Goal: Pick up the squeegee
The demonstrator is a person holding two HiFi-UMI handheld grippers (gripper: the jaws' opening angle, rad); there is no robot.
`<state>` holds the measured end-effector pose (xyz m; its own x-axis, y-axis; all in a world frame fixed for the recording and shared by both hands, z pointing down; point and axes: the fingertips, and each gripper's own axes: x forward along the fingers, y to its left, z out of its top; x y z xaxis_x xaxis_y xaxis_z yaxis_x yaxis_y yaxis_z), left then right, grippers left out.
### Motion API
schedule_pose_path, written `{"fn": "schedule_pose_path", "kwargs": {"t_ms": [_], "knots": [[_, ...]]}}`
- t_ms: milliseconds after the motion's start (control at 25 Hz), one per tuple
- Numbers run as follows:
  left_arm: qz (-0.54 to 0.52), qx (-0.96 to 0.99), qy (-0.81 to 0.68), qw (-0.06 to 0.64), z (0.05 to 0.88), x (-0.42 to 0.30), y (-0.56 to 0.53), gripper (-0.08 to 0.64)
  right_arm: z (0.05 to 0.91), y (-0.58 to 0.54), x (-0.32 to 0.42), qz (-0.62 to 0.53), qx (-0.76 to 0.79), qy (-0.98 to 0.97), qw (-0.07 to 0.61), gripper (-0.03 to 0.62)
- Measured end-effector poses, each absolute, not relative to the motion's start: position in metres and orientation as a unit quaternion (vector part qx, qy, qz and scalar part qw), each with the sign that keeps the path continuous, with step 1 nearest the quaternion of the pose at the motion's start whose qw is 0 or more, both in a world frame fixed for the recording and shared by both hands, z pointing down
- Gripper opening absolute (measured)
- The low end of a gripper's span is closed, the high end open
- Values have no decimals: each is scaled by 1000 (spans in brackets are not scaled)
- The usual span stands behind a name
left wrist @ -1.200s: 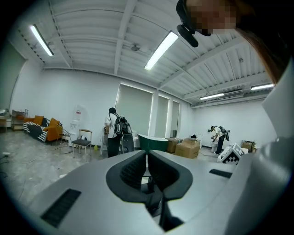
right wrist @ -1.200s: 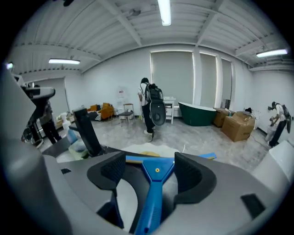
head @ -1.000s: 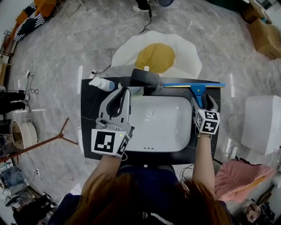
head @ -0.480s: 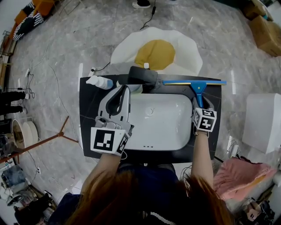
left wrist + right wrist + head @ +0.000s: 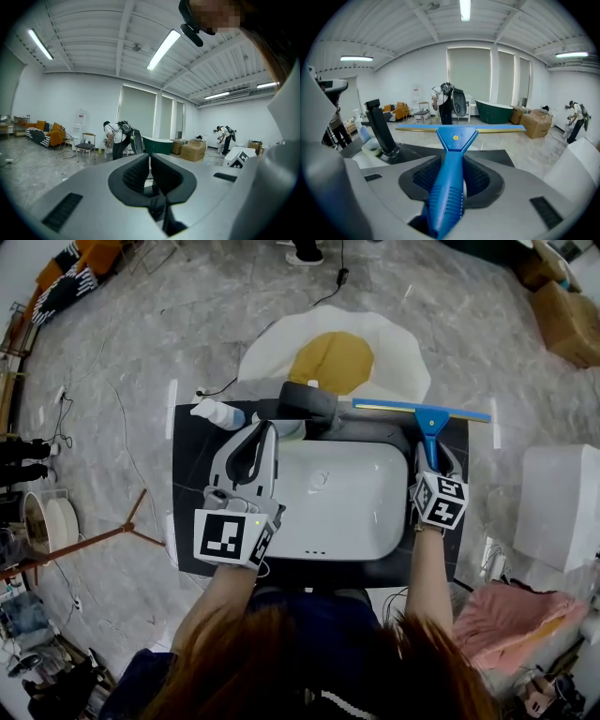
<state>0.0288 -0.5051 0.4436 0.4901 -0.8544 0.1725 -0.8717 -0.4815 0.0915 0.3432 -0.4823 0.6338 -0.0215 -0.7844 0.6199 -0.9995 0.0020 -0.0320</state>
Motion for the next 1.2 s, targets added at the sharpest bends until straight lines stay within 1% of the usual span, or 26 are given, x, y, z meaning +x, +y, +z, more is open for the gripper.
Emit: {"fn": "schedule_pose_path", "kwargs": {"t_ms": [200, 320, 400, 600, 720, 960, 1200], "knots": [[16, 852, -517, 75, 417, 23, -505, 28, 554, -494, 326, 190, 674, -697, 156, 160], [16, 855, -514, 65, 406, 19, -500, 28, 499, -494, 313, 154, 675, -712, 113, 160], [23, 858, -510, 55, 398, 16, -495, 28, 463, -490, 304, 128, 674, -722, 88, 160], [-5, 857, -514, 38, 368, 5, -482, 28, 388, -466, 282, 68, 670, -738, 33, 160], [-3, 854, -520, 25, 350, -1, -472, 28, 352, -445, 272, 40, 669, -743, 5, 160], [-36, 853, -520, 5, 314, -14, -448, 28, 291, -408, 246, -21, 658, -751, -50, 160], [-45, 849, -526, -6, 292, -23, -425, 28, 252, -377, 231, -60, 651, -753, -74, 160]]}}
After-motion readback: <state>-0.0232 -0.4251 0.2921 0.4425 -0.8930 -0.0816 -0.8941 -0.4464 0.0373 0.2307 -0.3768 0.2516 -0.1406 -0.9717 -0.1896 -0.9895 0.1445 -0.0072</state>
